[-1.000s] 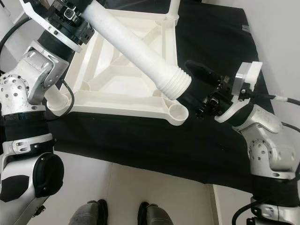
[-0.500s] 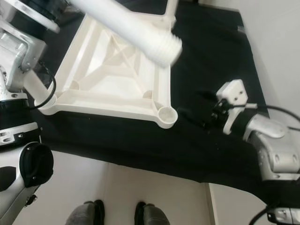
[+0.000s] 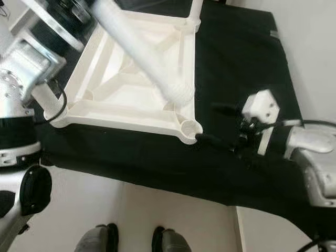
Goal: Building children table
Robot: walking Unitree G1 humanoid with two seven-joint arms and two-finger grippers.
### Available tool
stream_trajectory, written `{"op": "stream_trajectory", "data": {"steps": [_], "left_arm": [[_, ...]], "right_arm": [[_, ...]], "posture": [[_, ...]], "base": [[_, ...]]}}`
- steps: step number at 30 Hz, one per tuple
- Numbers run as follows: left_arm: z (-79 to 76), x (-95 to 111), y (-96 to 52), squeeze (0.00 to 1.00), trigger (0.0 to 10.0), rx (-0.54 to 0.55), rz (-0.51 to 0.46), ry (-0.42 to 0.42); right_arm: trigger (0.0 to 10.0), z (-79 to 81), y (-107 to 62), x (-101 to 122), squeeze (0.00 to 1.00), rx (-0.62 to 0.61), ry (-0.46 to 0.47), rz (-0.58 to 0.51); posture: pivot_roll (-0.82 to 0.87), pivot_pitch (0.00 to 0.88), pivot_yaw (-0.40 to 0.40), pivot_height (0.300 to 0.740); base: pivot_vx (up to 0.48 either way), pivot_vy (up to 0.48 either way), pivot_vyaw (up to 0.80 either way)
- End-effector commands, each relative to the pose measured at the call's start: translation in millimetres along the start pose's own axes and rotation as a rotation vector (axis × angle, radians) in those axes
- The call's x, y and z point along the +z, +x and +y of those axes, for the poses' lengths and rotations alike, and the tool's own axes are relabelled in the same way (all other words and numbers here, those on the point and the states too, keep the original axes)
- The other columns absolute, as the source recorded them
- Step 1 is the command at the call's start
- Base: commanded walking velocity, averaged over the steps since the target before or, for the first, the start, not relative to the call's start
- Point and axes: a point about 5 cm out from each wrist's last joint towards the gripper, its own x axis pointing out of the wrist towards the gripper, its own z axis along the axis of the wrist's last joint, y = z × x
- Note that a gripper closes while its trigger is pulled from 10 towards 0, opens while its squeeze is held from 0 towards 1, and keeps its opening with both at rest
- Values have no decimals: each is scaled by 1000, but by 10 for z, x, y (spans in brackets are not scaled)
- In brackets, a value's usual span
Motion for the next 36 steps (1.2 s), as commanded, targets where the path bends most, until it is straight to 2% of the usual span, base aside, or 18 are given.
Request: {"op": "stream_trajectory", "data": {"steps": [1,2,4,6,8,10,11,12,13,14,15,17,25,26,27,30,34,36], "left_arm": [[-74,-176,32,0,0,-60,108,152],[-88,-281,24,0,0,-90,167,226],[-88,-281,24,0,0,-90,167,226],[-116,-492,-12,0,0,-159,266,327],[-116,-492,-12,0,0,-159,266,327],[-180,-642,-17,0,0,-233,279,346],[-180,-642,-17,0,0,-233,279,346],[-210,-698,-15,0,0,-271,284,376],[-234,-710,-8,0,0,-296,275,391],[-234,-710,-8,0,0,-296,275,391],[-245,-709,-4,0,0,-308,269,399],[-287,-628,11,0,0,-347,228,394],[-409,-458,2,0,0,-484,163,340],[-458,-395,-22,0,0,-551,140,310],[-458,-395,-22,0,0,-551,140,310],[-572,-264,-109,0,0,-738,105,230],[-617,-256,-143,0,0,-803,129,201],[-687,-282,-213,0,0,-914,213,162]], "right_arm": [[10000,31,65,45,1000,39,11,-42],[10000,41,121,39,1000,53,15,-51],[10000,41,121,39,1000,53,15,-51],[10000,116,298,32,1000,105,33,-83],[10000,116,298,32,1000,105,33,-83],[10000,316,674,35,1000,202,98,-176],[10000,316,674,35,1000,202,98,-176],[10000,399,857,16,1000,231,126,-203],[10000,424,998,-12,741,223,145,-208],[10000,424,998,-12,741,223,145,-208],[10000,427,1073,-34,384,210,152,-204],[10000,396,1161,-69,0,175,161,-196],[10000,400,1234,-77,0,176,197,-217],[10000,461,1260,-80,0,223,217,-221],[10000,461,1260,-80,0,223,217,-221],[10000,638,1345,-93,0,329,243,-223],[10000,683,1392,-94,0,349,251,-226],[10000,734,1490,-74,0,373,261,-244]], "posture": [[-14,211,-68,740],[-13,211,-69,740],[-13,211,-69,740],[-15,212,-69,740],[-15,212,-69,740],[-19,210,-69,740],[-19,210,-69,740],[-13,211,-71,740],[-12,211,-71,740],[-12,211,-71,740],[-14,211,-71,740],[-14,209,-74,740],[-14,206,-75,740],[-16,204,-74,740],[-16,204,-74,740],[-18,200,-74,740],[-17,200,-75,740],[-14,195,-74,740]], "base": [[0,0,0],[0,0,0],[0,0,0],[0,0,0],[0,0,0],[0,0,0],[0,0,0],[0,0,0],[0,0,0],[0,0,0],[0,0,0],[0,0,0],[0,0,0],[0,0,0],[0,0,0],[0,0,0],[0,0,0],[0,0,0]]}}
